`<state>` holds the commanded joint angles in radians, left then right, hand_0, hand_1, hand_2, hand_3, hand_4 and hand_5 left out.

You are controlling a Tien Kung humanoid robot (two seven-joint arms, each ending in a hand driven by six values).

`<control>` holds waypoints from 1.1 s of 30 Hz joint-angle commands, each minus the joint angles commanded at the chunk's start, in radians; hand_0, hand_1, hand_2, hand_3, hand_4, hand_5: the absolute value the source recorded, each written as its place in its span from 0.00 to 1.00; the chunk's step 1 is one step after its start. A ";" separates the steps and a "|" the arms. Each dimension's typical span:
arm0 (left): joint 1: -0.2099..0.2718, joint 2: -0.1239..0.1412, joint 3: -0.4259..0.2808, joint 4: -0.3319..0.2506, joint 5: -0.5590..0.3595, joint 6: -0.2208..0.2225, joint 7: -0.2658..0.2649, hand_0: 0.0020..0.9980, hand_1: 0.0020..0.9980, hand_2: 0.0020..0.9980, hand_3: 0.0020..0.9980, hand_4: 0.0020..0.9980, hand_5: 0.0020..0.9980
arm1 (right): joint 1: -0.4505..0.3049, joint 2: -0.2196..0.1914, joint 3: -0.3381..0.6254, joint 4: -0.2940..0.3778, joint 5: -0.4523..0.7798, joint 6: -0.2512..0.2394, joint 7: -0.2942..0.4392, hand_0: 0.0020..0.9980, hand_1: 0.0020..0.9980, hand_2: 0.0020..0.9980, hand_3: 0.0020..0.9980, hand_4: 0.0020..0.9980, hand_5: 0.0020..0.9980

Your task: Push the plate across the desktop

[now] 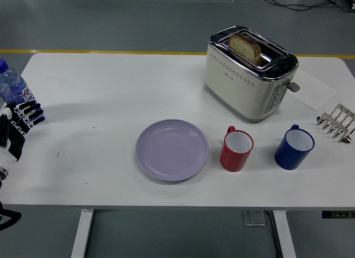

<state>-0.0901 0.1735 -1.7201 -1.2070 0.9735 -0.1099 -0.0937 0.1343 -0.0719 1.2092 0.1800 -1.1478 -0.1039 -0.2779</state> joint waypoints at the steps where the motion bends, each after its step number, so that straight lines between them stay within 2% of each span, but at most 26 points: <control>1: 0.000 -0.002 -0.010 0.000 0.001 -0.001 0.002 0.66 0.68 0.67 0.60 0.43 0.96 | 0.000 0.000 0.000 0.000 -0.001 0.000 -0.001 0.61 0.51 0.57 0.58 0.39 0.27; 7: 0.000 -0.018 -0.078 -0.009 0.008 -0.008 0.013 0.66 0.68 0.68 0.60 0.44 0.94 | -0.003 0.000 0.001 0.000 0.000 0.000 -0.001 0.61 0.51 0.57 0.58 0.39 0.27; 26: 0.001 -0.030 -0.108 -0.005 0.005 0.005 0.006 0.66 0.68 0.67 0.61 0.46 0.95 | 0.005 -0.005 0.008 0.000 -0.002 -0.001 0.003 0.61 0.51 0.57 0.58 0.39 0.27; 28: 0.007 -0.034 -0.112 -0.016 -0.030 0.008 0.014 0.66 0.68 0.67 0.61 0.46 0.95 | 0.008 -0.006 0.012 0.000 -0.007 -0.001 0.003 0.61 0.51 0.57 0.58 0.39 0.27; 31: 0.010 -0.041 -0.122 -0.035 -0.120 -0.012 0.046 0.66 0.67 0.66 0.61 0.46 0.95 | 0.011 -0.006 0.016 0.000 -0.011 0.000 0.001 0.61 0.51 0.57 0.58 0.39 0.26; 32: 0.009 -0.046 -0.132 -0.050 -0.166 -0.033 0.087 0.66 0.67 0.66 0.61 0.46 0.95 | 0.014 -0.007 0.014 0.000 -0.007 0.000 0.001 0.61 0.51 0.57 0.58 0.39 0.26; 33: 0.008 -0.048 -0.137 -0.057 -0.205 -0.027 0.115 0.66 0.67 0.66 0.61 0.46 0.95 | 0.015 -0.008 0.012 0.000 -0.001 0.000 0.002 0.61 0.51 0.57 0.58 0.39 0.26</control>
<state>-0.0822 0.1256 -1.8567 -1.2639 0.7688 -0.1366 0.0217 0.1498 -0.0796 1.2207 0.1800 -1.1492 -0.1041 -0.2760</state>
